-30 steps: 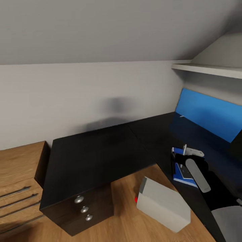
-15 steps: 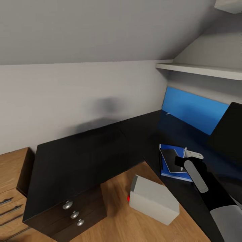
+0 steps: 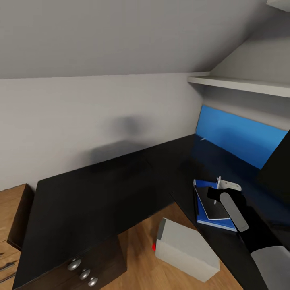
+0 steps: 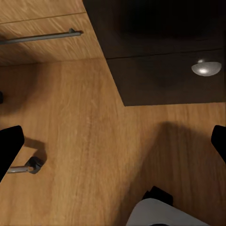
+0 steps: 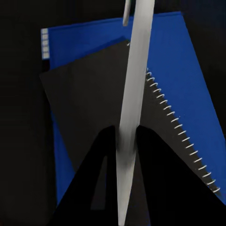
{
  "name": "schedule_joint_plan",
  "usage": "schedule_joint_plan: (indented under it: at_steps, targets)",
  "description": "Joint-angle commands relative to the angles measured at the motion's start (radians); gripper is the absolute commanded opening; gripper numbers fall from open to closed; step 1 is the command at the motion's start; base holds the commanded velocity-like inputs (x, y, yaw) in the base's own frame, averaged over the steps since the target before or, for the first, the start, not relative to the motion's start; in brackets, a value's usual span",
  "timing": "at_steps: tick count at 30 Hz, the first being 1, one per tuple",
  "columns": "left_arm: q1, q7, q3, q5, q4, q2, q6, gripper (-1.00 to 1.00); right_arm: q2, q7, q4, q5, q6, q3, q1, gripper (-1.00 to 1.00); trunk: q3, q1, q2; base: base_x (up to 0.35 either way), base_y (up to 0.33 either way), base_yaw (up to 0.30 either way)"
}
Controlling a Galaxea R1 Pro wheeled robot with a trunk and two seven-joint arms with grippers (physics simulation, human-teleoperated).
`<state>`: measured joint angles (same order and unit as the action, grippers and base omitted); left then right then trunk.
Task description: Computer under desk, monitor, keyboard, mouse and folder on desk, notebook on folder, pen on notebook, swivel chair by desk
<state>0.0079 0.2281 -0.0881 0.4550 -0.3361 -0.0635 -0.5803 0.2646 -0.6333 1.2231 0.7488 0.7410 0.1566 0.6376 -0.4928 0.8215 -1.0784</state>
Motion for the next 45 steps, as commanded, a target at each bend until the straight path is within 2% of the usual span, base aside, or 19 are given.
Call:
schedule_joint_plan:
  at_steps: [1,2,3,5,12,18,28,42,43,45]
  targets:
    - [0.000,0.008,-0.009,0.004,-0.002,-0.001,-0.001,1.00,0.001,-0.009,0.000,0.011,0.000,0.003,0.001,-1.00,-0.001,0.000,-0.001,0.107,0.000,0.000]
    - [0.000,0.008,-0.009,0.004,-0.003,-0.001,-0.001,1.00,0.001,-0.008,-0.005,0.011,0.001,0.003,0.001,-1.00,-0.001,0.000,-0.001,0.069,0.000,0.000]
    - [0.001,0.008,-0.009,0.003,-0.002,-0.001,-0.002,1.00,0.001,0.014,-0.061,0.010,0.000,0.003,0.004,-1.00,-0.001,0.000,-0.001,0.135,0.000,0.000]
    - [0.000,0.009,-0.009,0.003,-0.002,-0.002,-0.001,1.00,0.002,0.049,-0.100,0.007,-0.001,0.003,0.005,-1.00,-0.001,0.000,-0.001,0.229,0.000,0.000]
    - [0.000,0.009,-0.009,0.002,-0.002,-0.001,-0.001,1.00,0.002,0.065,-0.121,0.005,-0.002,0.003,0.008,-1.00,-0.001,0.000,-0.001,0.091,0.000,0.000]
    - [0.000,0.008,-0.009,0.002,-0.003,-0.001,-0.003,1.00,0.002,0.066,-0.204,-0.001,-0.003,0.003,0.035,-1.00,-0.001,0.000,-0.001,0.004,0.000,0.000]
    - [0.001,0.008,-0.009,0.002,-0.003,-0.001,-0.003,1.00,0.002,0.067,-0.226,-0.005,-0.037,0.003,0.041,-1.00,-0.001,0.000,-0.001,0.000,0.000,0.000]
    - [0.001,0.008,-0.009,0.001,-0.003,-0.001,-0.003,1.00,0.001,0.066,-0.231,-0.020,-0.040,0.003,0.041,-1.00,-0.001,0.000,-0.001,0.000,0.000,0.000]
    - [0.001,0.008,-0.009,0.001,-0.003,-0.001,-0.003,1.00,0.002,0.066,-0.231,-0.020,-0.040,0.003,0.041,1.00,-0.001,0.000,-0.001,0.000,0.000,0.000]
    - [0.001,0.008,-0.009,0.001,-0.003,-0.001,-0.003,1.00,0.001,0.066,-0.230,-0.020,-0.040,0.003,0.041,1.00,-0.001,0.000,-0.001,0.000,0.000,0.000]
